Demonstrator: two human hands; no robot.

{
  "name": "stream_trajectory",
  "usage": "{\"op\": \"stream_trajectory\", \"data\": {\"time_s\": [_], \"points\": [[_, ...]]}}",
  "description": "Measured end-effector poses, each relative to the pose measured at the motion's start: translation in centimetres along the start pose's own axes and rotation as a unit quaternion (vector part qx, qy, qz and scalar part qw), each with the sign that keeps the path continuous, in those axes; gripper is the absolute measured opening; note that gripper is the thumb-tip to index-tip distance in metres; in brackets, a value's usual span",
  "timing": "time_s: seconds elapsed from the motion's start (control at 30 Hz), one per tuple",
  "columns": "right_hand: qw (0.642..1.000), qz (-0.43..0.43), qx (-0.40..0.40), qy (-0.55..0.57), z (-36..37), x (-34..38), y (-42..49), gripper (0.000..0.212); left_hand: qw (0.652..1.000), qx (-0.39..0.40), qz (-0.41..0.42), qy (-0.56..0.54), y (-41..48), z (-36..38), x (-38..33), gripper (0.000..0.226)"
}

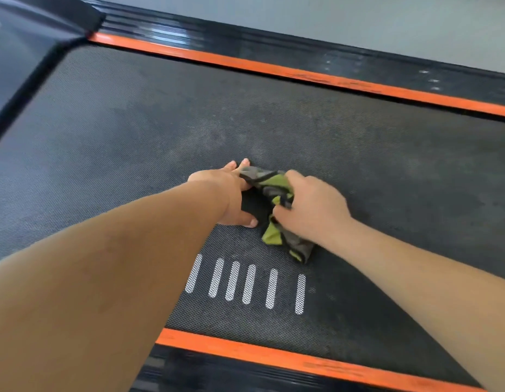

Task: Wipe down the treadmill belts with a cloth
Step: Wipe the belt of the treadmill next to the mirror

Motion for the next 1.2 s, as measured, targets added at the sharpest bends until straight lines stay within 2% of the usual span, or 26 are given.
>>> {"op": "stream_trajectory", "data": {"time_s": [0.07,0.13,0.27,0.33,0.4,0.53,0.6,0.63,0.7,0.77,0.8,0.9,1.0,1.07,1.13,1.2], "points": [[0.999,-0.028,0.015,-0.002,0.6,1.1,-0.8,0.044,1.000,0.003,-0.010,-0.001,-0.2,0.0,0.0,0.107],[1.000,-0.015,0.003,-0.011,0.0,0.0,-0.2,0.044,1.000,0.002,-0.002,0.003,-0.1,0.0,-0.2,0.104],[0.989,0.134,-0.069,0.006,-3.3,-7.4,2.1,0.043,1.000,-0.002,0.006,0.010,0.3,0.3,-0.3,0.106],[0.982,0.166,-0.085,0.011,-3.8,-8.6,2.0,0.046,1.000,-0.005,0.008,0.008,0.4,0.3,-0.3,0.107],[0.988,0.127,-0.082,-0.004,-3.2,-6.2,1.1,0.038,1.000,-0.005,0.011,0.002,0.5,0.4,-0.2,0.108],[0.997,-0.044,0.051,-0.028,1.7,1.9,-3.3,0.041,1.000,-0.021,0.012,0.003,0.7,0.2,-0.3,0.113],[0.996,-0.062,0.047,-0.050,0.6,0.7,-3.2,0.042,1.000,-0.026,0.010,0.001,0.6,0.2,-0.4,0.113],[0.997,-0.031,0.028,-0.062,-0.5,-1.6,-2.1,0.042,1.000,-0.025,0.010,-0.002,0.6,0.2,-0.4,0.112],[0.994,0.089,-0.018,-0.063,-3.7,-8.3,0.1,0.040,1.000,-0.021,0.007,-0.004,0.5,0.4,-0.2,0.109],[0.976,0.208,-0.058,-0.034,-6.1,-13.6,0.8,0.044,1.000,-0.024,0.009,-0.003,0.8,0.5,-0.2,0.108],[0.970,0.233,-0.067,-0.030,-6.3,-14.3,0.8,0.047,1.000,-0.026,0.012,-0.003,0.9,0.5,-0.1,0.108],[0.976,0.201,-0.077,-0.033,-4.5,-9.3,0.2,0.045,0.999,-0.027,0.017,-0.003,0.9,0.4,-0.2,0.108],[0.991,0.125,-0.008,0.037,0.0,-1.4,-1.8,0.052,0.999,-0.034,0.013,-0.008,1.1,0.4,0.0,0.108],[0.996,0.072,0.027,0.037,2.0,2.5,-4.0,0.057,0.999,-0.040,0.003,-0.021,1.1,0.4,0.2,0.112],[0.997,0.056,0.043,0.040,2.4,3.2,-5.2,0.058,0.999,-0.041,-0.002,-0.029,0.6,0.4,0.0,0.113],[0.994,0.077,0.070,0.038,1.9,1.5,-4.9,0.060,0.998,-0.064,0.002,-0.024,-0.6,0.1,-0.7,0.105]]}}
Point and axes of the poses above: each hand's wrist, its own y-axis towards the middle knuckle, its own z-axis out of the palm, x = y × z, the point moved 10 cm from there along y, towards the middle knuckle, and after that the axes turned 6 degrees about y, right-handed, at the moved point
